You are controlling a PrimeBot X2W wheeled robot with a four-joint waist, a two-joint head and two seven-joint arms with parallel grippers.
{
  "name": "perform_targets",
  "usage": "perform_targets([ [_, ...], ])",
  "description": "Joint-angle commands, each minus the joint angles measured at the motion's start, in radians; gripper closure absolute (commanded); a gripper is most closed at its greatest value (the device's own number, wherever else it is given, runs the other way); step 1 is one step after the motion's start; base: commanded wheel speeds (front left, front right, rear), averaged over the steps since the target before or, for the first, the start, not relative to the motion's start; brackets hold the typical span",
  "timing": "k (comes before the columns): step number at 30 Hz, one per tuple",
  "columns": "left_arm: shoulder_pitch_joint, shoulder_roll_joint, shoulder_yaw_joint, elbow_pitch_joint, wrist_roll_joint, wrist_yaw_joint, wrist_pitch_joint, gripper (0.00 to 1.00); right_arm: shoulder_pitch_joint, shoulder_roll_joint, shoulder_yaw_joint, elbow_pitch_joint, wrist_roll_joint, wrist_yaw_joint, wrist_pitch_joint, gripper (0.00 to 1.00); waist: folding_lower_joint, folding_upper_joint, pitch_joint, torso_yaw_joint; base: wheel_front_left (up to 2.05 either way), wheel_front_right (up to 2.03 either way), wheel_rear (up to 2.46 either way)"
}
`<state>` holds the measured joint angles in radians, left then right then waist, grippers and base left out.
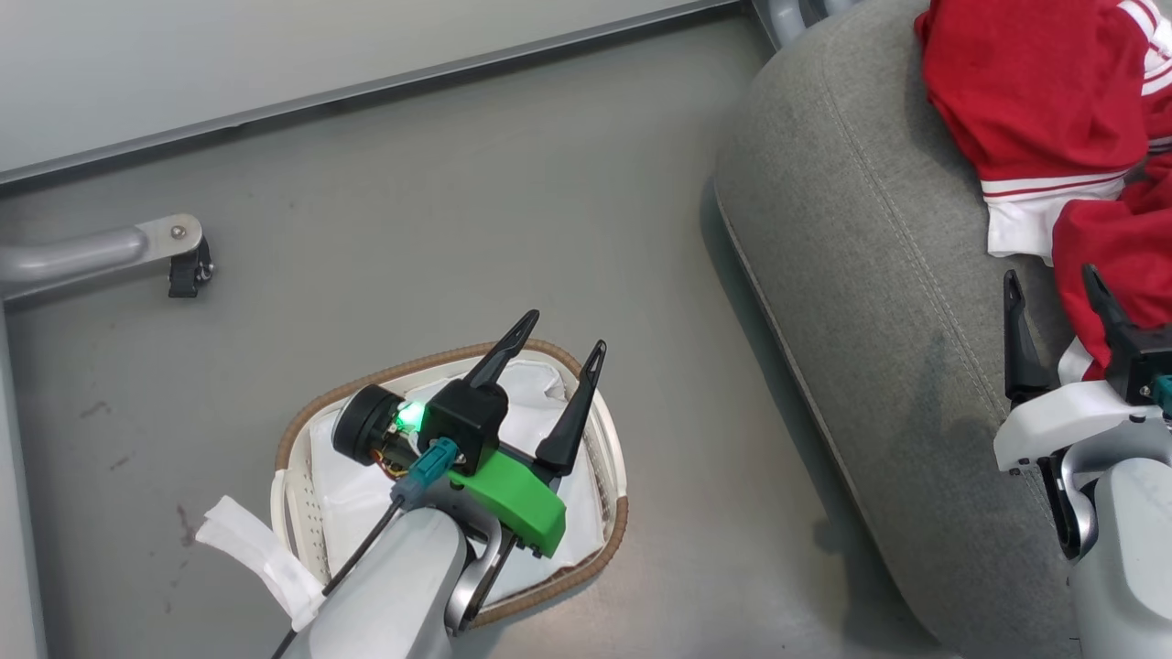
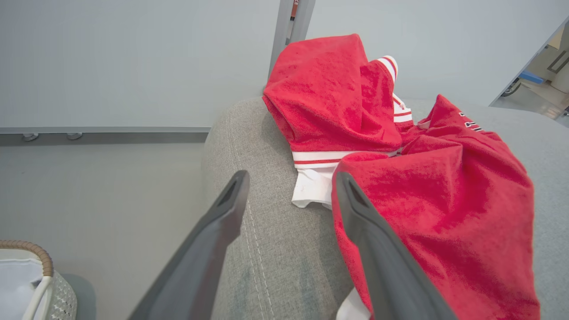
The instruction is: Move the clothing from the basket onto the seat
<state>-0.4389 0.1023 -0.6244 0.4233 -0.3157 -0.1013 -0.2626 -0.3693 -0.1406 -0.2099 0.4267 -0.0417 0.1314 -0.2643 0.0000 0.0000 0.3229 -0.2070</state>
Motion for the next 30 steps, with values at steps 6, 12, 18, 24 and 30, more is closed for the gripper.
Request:
perform_targets([
  [6, 0.042, -0.019, 0.045, -0.014, 0.004, -0.009, -0.003, 0.0, -0.027, -0.029, 0.025, -0.032, -0.011, -0.001, 0.0, 0.0, 0.0, 0.0, -0.071, 0.035, 0.0, 0.0, 0.0],
  [12, 0.092, -0.033, 0.121, -0.025, -0.012, -0.007, -0.002, 0.0, -0.058, -0.034, 0.069, -0.037, -0.008, -0.001, 0.0, 0.0, 0.0, 0.0, -0.14, 0.069, 0.0, 0.0, 0.0],
  [18, 0.157, -0.038, 0.225, -0.047, -0.009, 0.003, -0.002, 0.0, -0.071, -0.008, 0.119, -0.033, 0.006, -0.001, 0.0, 0.0, 0.0, 0.0, -0.199, 0.108, 0.0, 0.0, 0.0],
  [24, 0.232, -0.041, 0.35, -0.09, 0.011, 0.016, -0.002, 0.0, -0.042, 0.037, 0.151, -0.04, 0.023, -0.001, 0.0, 0.0, 0.0, 0.0, -0.246, 0.151, 0.0, 0.0, 0.0],
  [30, 0.309, -0.047, 0.468, -0.122, 0.015, 0.03, -0.002, 0.0, 0.011, 0.078, 0.186, -0.039, 0.053, -0.001, 0.0, 0.0, 0.0, 0.0, -0.274, 0.191, 0.0, 0.0, 0.0],
])
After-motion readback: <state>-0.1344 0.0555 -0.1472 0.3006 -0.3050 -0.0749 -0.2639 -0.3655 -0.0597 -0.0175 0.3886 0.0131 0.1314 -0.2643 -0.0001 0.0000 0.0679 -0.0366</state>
